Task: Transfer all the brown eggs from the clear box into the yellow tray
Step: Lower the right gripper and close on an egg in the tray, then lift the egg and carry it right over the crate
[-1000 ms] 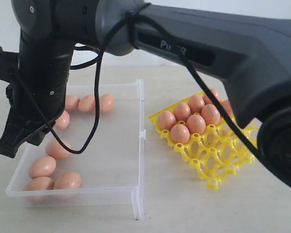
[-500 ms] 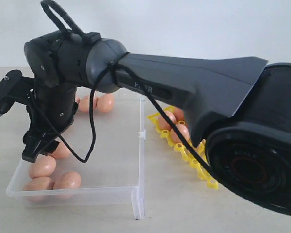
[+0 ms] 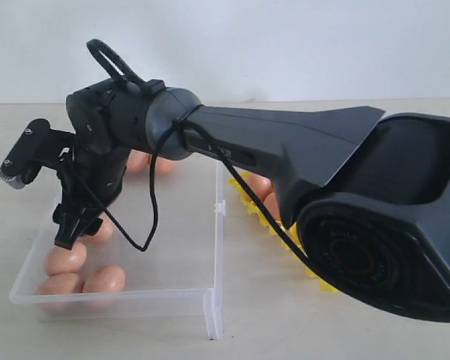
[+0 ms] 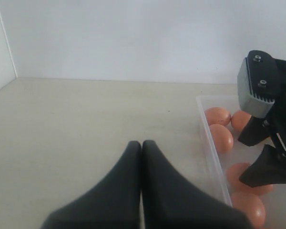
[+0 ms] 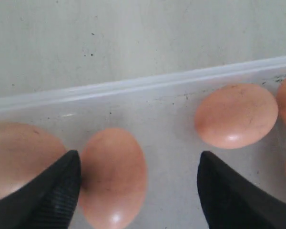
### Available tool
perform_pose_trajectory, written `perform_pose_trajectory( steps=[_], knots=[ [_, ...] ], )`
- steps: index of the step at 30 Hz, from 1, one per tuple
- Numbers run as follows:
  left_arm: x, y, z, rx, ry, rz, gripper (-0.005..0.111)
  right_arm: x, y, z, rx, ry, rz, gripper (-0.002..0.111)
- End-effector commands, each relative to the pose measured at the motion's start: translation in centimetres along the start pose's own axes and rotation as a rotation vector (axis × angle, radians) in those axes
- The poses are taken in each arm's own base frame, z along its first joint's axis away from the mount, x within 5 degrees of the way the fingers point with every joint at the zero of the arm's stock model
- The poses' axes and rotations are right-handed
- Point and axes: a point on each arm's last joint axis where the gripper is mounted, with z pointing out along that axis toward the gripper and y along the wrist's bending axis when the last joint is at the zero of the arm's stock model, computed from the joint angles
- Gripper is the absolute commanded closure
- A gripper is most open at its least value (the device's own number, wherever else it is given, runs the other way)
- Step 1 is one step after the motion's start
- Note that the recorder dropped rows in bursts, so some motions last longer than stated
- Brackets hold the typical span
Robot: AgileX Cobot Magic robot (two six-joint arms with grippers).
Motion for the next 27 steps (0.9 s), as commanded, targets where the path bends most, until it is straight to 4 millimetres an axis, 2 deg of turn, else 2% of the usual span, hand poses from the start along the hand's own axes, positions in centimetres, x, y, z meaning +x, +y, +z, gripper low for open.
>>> perform_pose_trajectory(
  steps=[1, 9, 11, 12, 14, 15, 17, 21, 27],
  knots=[
    [-0.2, 0.0, -0.1, 0.005, -0.008, -0.004, 0.111, 0.9, -0.8, 1.0, -0.036, -0.007, 0.078, 0.042],
    [-0.2, 0.0, -0.1, 0.005, -0.008, -0.004, 0.111, 1.6, -1.8, 2.1, -0.041, -0.047, 0.150, 0.044],
    [-0.2, 0.0, -0.1, 0.005, -0.008, -0.004, 0.111, 1.7, -1.9, 2.2, -0.041, -0.044, 0.173, 0.057],
    [-0.2, 0.0, -0.1, 0.005, -0.008, -0.004, 0.111, 1.8, -2.0, 2.1, -0.044, -0.039, 0.185, 0.069],
    [-0.2, 0.0, -0.1, 0.005, -0.008, -0.004, 0.111, 1.9, -1.9, 2.1, -0.048, -0.031, 0.196, 0.101],
    [-0.2, 0.0, -0.1, 0.005, -0.008, -0.004, 0.111, 1.9, -1.9, 2.0, -0.050, -0.025, 0.198, 0.107],
    [-0.2, 0.0, -0.1, 0.005, -0.008, -0.004, 0.111, 1.8, -1.9, 1.7, -0.051, -0.028, 0.201, 0.107],
    [-0.2, 0.0, -0.1, 0.005, -0.008, -0.004, 0.111, 0.8, -2.3, -0.3, -0.038, -0.068, 0.257, 0.107],
    [-0.2, 0.0, -0.1, 0.005, -0.008, -0.004, 0.111, -2.0, -2.9, -6.9, -0.046, -0.201, 0.369, 0.107]
  ],
)
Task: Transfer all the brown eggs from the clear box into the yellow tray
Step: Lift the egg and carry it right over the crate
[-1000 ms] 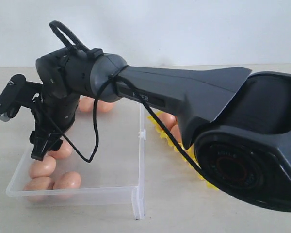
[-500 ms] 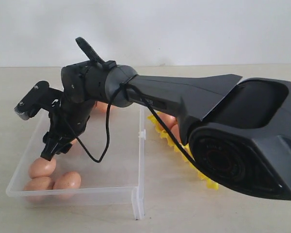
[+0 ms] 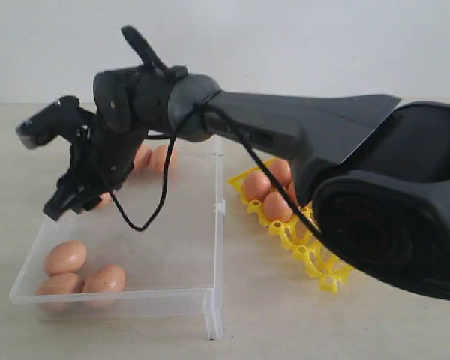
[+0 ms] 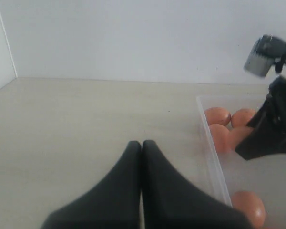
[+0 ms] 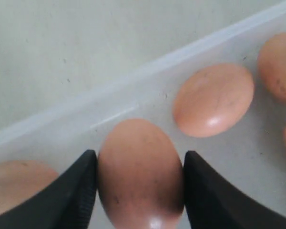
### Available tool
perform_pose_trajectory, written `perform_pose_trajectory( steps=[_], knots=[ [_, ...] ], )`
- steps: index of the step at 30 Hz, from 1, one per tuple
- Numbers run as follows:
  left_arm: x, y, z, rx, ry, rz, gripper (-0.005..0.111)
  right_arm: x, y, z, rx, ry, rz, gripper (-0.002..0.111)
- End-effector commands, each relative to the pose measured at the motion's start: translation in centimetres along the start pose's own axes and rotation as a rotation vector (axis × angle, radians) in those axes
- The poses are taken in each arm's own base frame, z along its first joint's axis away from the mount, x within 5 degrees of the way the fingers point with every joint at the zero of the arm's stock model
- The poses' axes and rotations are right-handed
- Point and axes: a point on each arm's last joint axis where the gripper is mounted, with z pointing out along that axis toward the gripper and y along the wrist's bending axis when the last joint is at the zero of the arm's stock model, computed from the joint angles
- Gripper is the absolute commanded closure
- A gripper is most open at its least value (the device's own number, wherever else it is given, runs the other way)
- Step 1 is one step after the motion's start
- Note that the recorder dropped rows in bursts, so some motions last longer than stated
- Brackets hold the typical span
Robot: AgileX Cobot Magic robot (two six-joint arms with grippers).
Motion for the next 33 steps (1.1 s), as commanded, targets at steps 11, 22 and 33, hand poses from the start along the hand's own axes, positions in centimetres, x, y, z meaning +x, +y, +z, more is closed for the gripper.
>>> perform_pose_trajectory(
  steps=[11, 22, 33],
  knots=[
    [-0.2, 0.0, -0.1, 0.005, -0.008, -0.004, 0.111, -2.6, 2.6, -13.3, -0.127, -0.008, 0.211, 0.107],
    [-0.2, 0.0, -0.1, 0.005, -0.008, -0.004, 0.111, 10.4, 3.1, -23.2, 0.333, -0.905, 0.389, 0.107],
    [-0.2, 0.0, -0.1, 0.005, -0.008, -0.004, 0.111, 23.5, -0.1, -22.2, 0.692, -0.805, 0.791, 0.109]
  ],
)
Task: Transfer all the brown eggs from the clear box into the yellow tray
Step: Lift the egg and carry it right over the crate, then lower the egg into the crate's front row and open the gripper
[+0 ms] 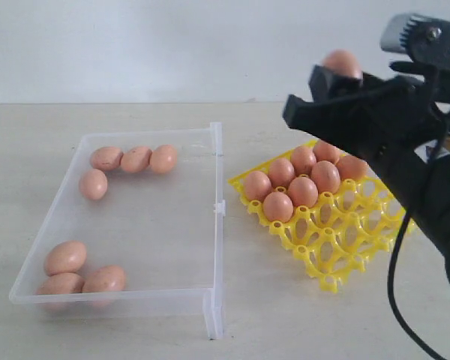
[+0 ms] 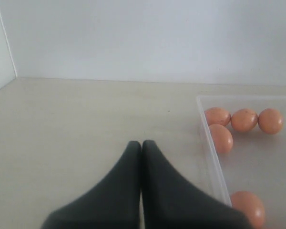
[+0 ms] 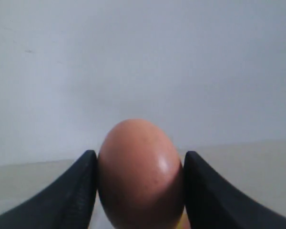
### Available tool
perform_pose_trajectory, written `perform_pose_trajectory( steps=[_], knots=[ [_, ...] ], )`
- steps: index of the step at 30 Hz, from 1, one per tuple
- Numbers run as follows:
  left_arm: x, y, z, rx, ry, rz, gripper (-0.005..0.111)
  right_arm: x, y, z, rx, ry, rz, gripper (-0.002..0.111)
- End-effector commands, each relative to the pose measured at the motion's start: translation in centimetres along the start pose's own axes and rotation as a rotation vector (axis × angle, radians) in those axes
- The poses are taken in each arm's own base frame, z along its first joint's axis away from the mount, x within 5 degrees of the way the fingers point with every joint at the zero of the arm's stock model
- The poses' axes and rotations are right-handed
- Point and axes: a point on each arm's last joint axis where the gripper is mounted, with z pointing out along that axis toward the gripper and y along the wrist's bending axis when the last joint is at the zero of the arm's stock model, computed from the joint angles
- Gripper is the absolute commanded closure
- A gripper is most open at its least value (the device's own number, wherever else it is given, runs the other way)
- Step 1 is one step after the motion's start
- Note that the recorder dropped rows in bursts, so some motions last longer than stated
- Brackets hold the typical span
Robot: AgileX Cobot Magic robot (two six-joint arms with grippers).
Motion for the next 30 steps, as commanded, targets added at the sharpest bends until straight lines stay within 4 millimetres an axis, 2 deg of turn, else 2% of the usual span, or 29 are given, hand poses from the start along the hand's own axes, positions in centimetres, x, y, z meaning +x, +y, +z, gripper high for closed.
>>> perform_pose_trajectory(
  steps=[1, 5, 7, 8, 13, 16, 19, 24, 30],
  knots=[
    [-0.2, 0.0, -0.1, 0.005, -0.008, -0.004, 0.111, 2.0, -2.3, 0.4, -0.014, 0.229, -0.007, 0.109],
    [-0.2, 0.0, -0.1, 0.005, -0.008, -0.004, 0.111, 2.7, -2.7, 0.7, -0.376, 0.385, -0.269, 0.109],
    [-0.2, 0.0, -0.1, 0.005, -0.008, -0.004, 0.111, 2.4, -3.4, 0.8, -0.473, 0.435, -0.221, 0.109],
    [-0.2, 0.0, -0.1, 0.005, -0.008, -0.004, 0.111, 2.5, -3.6, 0.7, -0.577, 0.484, -0.191, 0.109],
    [-0.2, 0.0, -0.1, 0.005, -0.008, -0.004, 0.111, 2.6, -6.9, 1.7, -0.816, 0.605, -0.091, 0.109],
    [-0.2, 0.0, -0.1, 0.005, -0.008, -0.004, 0.111, 2.7, -8.4, 3.1, -0.876, 0.581, 0.017, 0.109],
    [-0.2, 0.0, -0.1, 0.005, -0.008, -0.004, 0.111, 3.9, -8.9, 4.2, -0.909, 0.606, 0.074, 0.109],
    [-0.2, 0.0, -0.1, 0.005, -0.008, -0.004, 0.111, 6.5, -9.9, 5.5, -0.866, 0.665, 0.016, 0.109],
    [-0.2, 0.0, -0.1, 0.005, -0.008, -0.004, 0.111, 8.2, -11.0, 6.0, -0.826, 0.666, -0.133, 0.109]
  ],
)
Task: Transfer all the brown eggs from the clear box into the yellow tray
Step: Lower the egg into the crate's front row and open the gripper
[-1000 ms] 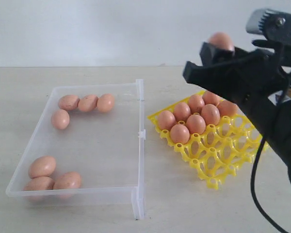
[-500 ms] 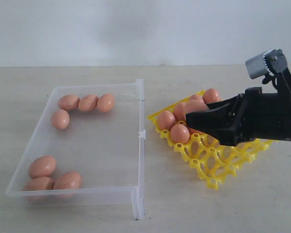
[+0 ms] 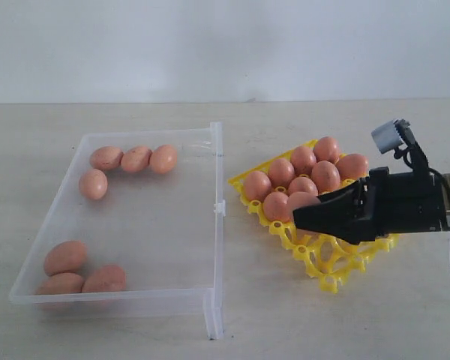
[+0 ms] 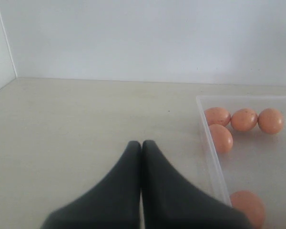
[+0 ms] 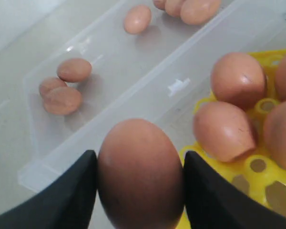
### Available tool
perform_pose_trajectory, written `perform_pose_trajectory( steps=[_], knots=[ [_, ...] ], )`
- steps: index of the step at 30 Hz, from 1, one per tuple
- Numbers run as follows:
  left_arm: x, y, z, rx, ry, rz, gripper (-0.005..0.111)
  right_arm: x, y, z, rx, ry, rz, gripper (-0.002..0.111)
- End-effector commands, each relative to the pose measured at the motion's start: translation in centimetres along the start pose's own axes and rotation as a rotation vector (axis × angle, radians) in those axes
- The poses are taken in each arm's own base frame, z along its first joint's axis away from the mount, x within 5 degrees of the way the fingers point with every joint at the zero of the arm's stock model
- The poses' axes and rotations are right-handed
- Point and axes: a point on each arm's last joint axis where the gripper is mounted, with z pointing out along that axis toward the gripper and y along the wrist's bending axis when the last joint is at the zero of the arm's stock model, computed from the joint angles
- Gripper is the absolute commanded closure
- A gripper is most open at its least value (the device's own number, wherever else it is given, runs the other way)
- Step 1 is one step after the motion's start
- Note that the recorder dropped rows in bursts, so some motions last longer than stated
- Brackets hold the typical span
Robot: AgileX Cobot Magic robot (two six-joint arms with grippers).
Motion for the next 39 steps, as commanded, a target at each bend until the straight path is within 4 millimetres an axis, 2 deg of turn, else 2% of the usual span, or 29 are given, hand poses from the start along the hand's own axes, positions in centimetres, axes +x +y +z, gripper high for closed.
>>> perform_pose_trajectory(
  steps=[1, 7, 17, 29, 31, 37, 39],
  knots=[
    [-0.2, 0.0, -0.1, 0.005, -0.008, -0.004, 0.111, 0.5, -0.9, 0.3, 0.043, 0.015, -0.099, 0.109],
    [-0.2, 0.0, -0.1, 0.005, -0.008, -0.004, 0.111, 0.8, -1.9, 0.7, 0.096, -0.023, -0.122, 0.109],
    [-0.2, 0.0, -0.1, 0.005, -0.008, -0.004, 0.111, 0.9, -1.7, 2.6, 0.056, -0.008, -0.153, 0.109],
    [-0.2, 0.0, -0.1, 0.005, -0.008, -0.004, 0.111, 0.9, -1.8, 2.6, 0.073, -0.003, -0.147, 0.108],
    [-0.2, 0.0, -0.1, 0.005, -0.008, -0.004, 0.111, 0.8, -1.9, 2.6, 0.087, -0.014, -0.137, 0.101],
    [-0.2, 0.0, -0.1, 0.005, -0.008, -0.004, 0.111, 0.7, -2.0, 2.5, 0.097, -0.029, -0.126, 0.063],
    [-0.2, 0.0, -0.1, 0.005, -0.008, -0.004, 0.111, 0.7, -2.0, 2.5, 0.097, -0.029, -0.126, 0.058]
  ],
)
